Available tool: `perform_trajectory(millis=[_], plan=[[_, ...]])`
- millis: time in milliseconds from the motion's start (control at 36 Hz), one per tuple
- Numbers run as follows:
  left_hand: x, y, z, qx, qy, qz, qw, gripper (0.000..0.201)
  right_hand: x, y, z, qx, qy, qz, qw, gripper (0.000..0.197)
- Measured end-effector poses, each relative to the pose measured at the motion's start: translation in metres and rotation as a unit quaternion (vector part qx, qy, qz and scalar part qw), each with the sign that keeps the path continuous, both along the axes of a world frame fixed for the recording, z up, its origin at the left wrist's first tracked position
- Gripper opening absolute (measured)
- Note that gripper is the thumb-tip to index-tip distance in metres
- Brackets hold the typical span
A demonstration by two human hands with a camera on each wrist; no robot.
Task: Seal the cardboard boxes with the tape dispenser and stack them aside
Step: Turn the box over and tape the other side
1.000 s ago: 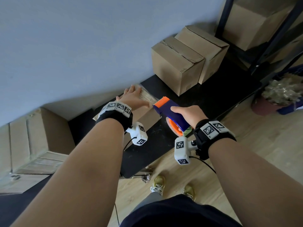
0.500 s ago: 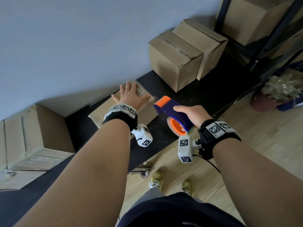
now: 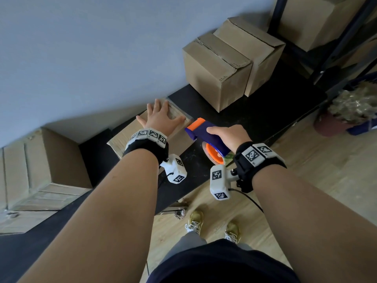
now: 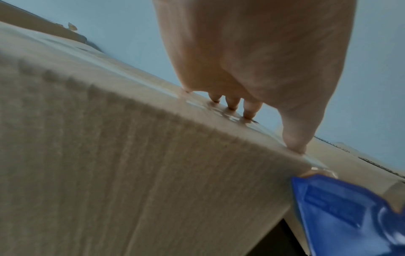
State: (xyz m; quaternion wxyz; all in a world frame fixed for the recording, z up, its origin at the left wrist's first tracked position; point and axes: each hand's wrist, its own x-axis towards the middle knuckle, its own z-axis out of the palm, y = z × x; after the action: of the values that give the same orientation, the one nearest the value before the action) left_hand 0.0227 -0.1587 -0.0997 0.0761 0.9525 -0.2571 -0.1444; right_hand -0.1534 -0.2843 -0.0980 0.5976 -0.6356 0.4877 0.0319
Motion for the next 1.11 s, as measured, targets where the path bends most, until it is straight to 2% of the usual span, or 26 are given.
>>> perform_trajectory(millis=[167, 278, 361, 472, 556, 611, 667, 722, 805, 917, 1028, 1111], plan=[[-0.001, -0.001, -0.001, -0.003, -0.009, 0.002, 1.0, 0.084, 0.015, -0.018, 0.013, 0.039, 0.015, 0.002, 0.999, 0.043], [-0.001, 0.001, 0.0, -0.011, -0.007, 0.0, 1.0, 0.085, 0.03, -0.03, 0.019, 0.087, 0.034, 0.068, 0.993, 0.023], [-0.001, 0.002, -0.002, -0.019, -0.003, -0.001, 1.0, 0.086, 0.03, -0.032, 0.019, 0.132, 0.055, 0.084, 0.986, 0.028], [-0.002, 0.003, -0.003, -0.031, -0.008, 0.003, 0.999, 0.085, 0.024, -0.03, 0.013, 0.139, 0.04, 0.079, 0.986, 0.027], [-0.003, 0.004, -0.003, -0.036, -0.003, 0.008, 0.999, 0.085, 0.016, -0.03, 0.008, 0.116, 0.061, 0.108, 0.986, 0.027], [-0.002, 0.004, -0.004, -0.038, -0.004, 0.01, 0.999, 0.085, 0.008, -0.033, 0.001, 0.045, 0.086, 0.126, 0.987, 0.026], [-0.002, 0.004, -0.006, -0.043, -0.009, 0.011, 0.999, 0.085, -0.002, -0.035, -0.007, 0.012, 0.105, 0.07, 0.992, 0.022], [-0.002, 0.004, -0.008, -0.051, -0.015, 0.017, 0.998, 0.085, -0.006, -0.031, -0.015, 0.0, 0.108, 0.019, 0.994, 0.033], [-0.002, 0.005, -0.011, -0.069, -0.013, 0.029, 0.997, 0.084, 0.006, -0.025, -0.024, -0.049, 0.099, 0.016, 0.994, 0.05], [-0.001, 0.006, -0.013, -0.074, -0.016, 0.03, 0.997, 0.082, 0.027, -0.013, -0.026, -0.092, 0.14, 0.073, 0.983, 0.042], [-0.001, 0.007, -0.016, -0.073, -0.023, 0.029, 0.997, 0.082, 0.034, -0.006, -0.037, -0.124, 0.124, 0.145, 0.974, 0.05], [0.001, 0.007, -0.016, -0.071, -0.022, 0.023, 0.997, 0.081, 0.035, -0.004, -0.046, -0.124, 0.155, 0.188, 0.962, 0.051]])
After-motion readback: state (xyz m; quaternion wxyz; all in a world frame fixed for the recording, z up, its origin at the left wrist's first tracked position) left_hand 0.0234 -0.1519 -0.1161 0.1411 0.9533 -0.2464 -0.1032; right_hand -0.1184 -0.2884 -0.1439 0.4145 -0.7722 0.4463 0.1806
